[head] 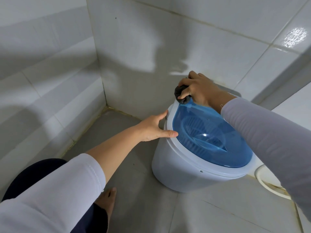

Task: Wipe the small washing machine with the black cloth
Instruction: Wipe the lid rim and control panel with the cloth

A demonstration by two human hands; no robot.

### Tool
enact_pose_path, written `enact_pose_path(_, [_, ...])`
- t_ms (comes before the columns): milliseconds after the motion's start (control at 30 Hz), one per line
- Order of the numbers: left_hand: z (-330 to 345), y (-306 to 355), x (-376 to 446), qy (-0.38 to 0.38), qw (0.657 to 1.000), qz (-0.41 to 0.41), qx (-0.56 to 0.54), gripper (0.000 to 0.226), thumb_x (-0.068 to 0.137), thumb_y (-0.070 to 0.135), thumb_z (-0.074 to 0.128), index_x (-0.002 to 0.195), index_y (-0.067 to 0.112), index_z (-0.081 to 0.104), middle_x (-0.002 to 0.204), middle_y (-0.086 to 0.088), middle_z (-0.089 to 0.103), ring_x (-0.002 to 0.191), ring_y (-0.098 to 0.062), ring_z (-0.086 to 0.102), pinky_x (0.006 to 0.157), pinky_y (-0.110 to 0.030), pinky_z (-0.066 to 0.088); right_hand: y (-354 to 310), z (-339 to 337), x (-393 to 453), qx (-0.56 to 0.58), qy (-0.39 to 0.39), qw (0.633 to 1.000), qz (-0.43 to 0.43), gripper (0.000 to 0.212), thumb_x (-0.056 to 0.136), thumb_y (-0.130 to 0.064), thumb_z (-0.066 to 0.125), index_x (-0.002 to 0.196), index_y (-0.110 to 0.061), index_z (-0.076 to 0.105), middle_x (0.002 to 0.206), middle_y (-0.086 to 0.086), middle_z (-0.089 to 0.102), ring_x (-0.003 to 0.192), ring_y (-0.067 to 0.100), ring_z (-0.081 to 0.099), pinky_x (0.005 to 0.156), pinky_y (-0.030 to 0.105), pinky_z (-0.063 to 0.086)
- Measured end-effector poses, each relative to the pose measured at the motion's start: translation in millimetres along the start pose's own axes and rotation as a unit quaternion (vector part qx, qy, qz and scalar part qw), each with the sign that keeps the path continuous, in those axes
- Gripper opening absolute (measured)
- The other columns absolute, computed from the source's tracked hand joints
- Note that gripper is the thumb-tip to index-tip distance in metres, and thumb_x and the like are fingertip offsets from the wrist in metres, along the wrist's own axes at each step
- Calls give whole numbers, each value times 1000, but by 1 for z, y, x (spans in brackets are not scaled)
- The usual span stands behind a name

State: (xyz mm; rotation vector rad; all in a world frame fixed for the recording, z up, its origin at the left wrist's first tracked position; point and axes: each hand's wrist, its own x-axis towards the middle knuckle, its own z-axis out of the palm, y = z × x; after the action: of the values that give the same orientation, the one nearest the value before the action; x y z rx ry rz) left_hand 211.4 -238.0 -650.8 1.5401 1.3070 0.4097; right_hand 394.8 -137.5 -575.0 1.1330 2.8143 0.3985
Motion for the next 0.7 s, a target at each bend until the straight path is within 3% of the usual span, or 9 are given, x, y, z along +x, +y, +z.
enact_pose_path(100, [-1, 1, 0, -8, 1000, -5, 3, 102, 75, 46, 73, 153, 29, 9, 158, 11, 22, 146, -16, 23, 113, -28, 24, 7, -8, 8, -23, -31, 999, 27, 40, 86, 0, 52, 110, -26, 71, 129, 5, 58, 110, 36, 43, 85, 40, 35])
enact_pose_path(267, [-13, 11, 7, 9, 1000, -14, 17, 89, 79, 52, 66, 151, 28, 20, 158, 8, 24, 145, -19, 26, 114, -34, 25, 30, -26, 9, 13, 8, 993, 115, 46, 84, 5, 51, 112, -26, 70, 128, 8, 56, 107, 38, 43, 91, 43, 41])
enact_pose_path(433, [-22, 25, 31, 45, 999, -10, 29, 69, 91, 45, 54, 150, 29, 23, 158, 4, 24, 145, -21, 27, 114, -34, 25, 29, -29, -1, 30, -32, 998, 43, 47, 81, 9, 51, 107, -23, 73, 127, 9, 58, 105, 37, 43, 90, 41, 42])
enact_pose_path(533, [-22, 32, 44, 48, 997, -7, 58, 63, 94, 39, 51, 150, 26, 25, 157, 1, 27, 144, -21, 29, 114, -33, 24, 24, -22, -3, 20, -86, 996, -4, 40, 82, 2, 55, 106, -23, 74, 129, 3, 58, 109, 32, 42, 92, 34, 40])
enact_pose_path(700, [-26, 35, 56, 42, 995, 1, 95, 63, 93, 33, 56, 149, 28, 27, 156, 1, 29, 142, -21, 32, 114, -31, 26, 28, -17, -2, 64, -120, 990, 22, 26, 79, -30, 67, 103, -26, 75, 134, -8, 52, 121, 21, 36, 103, 26, 34])
